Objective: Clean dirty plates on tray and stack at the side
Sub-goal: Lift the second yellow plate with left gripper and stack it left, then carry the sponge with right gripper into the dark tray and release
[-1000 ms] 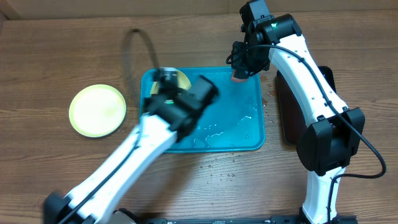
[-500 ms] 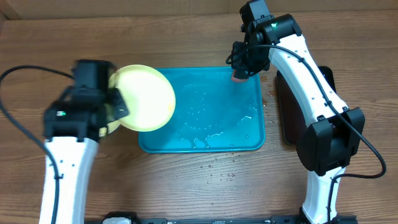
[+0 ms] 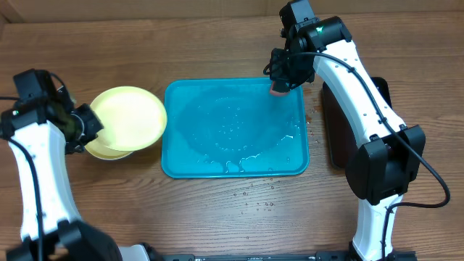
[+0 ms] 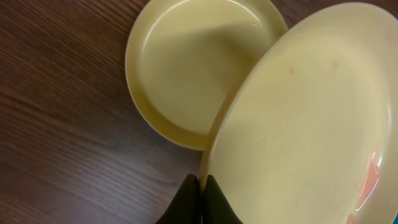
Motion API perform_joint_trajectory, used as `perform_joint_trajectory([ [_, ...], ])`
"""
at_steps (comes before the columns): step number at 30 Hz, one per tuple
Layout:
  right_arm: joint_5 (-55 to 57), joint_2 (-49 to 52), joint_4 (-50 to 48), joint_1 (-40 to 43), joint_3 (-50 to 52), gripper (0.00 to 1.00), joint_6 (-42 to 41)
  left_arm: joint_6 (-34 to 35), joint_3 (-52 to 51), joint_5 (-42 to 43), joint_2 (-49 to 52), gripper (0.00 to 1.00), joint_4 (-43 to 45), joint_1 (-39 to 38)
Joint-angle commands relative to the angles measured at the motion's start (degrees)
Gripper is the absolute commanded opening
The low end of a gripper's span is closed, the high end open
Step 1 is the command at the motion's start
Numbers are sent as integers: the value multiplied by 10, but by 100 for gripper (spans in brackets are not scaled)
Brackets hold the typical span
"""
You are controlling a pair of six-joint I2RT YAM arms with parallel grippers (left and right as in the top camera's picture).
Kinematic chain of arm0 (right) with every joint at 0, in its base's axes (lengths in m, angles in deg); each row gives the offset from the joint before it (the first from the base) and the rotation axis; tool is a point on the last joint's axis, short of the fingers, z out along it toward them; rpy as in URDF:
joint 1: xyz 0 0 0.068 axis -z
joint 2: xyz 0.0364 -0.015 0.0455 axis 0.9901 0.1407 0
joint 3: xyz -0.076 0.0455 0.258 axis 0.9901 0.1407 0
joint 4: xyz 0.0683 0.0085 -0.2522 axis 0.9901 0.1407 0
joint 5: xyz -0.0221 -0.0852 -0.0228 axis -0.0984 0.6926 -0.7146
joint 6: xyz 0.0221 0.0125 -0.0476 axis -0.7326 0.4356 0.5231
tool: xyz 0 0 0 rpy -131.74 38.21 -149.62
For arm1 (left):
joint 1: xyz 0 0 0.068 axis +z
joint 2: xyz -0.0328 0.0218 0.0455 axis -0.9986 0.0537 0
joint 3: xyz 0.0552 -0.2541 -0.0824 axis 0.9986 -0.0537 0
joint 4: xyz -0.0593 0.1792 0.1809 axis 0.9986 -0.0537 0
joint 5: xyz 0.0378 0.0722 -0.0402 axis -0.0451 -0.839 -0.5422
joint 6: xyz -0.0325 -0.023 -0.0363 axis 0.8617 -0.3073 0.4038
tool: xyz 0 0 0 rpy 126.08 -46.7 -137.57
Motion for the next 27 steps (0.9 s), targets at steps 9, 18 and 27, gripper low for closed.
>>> perform_joint_trajectory([
  [9, 3, -3, -2, 4, -5, 4, 2, -29, 4, 26, 116, 4, 73, 84],
  [18, 3, -3, 0, 4, -5, 4, 2, -24, 4, 25, 205, 4, 111, 89],
  [27, 3, -3, 7, 4, -5, 4, 11, -25, 10, 27, 216, 24, 112, 88],
])
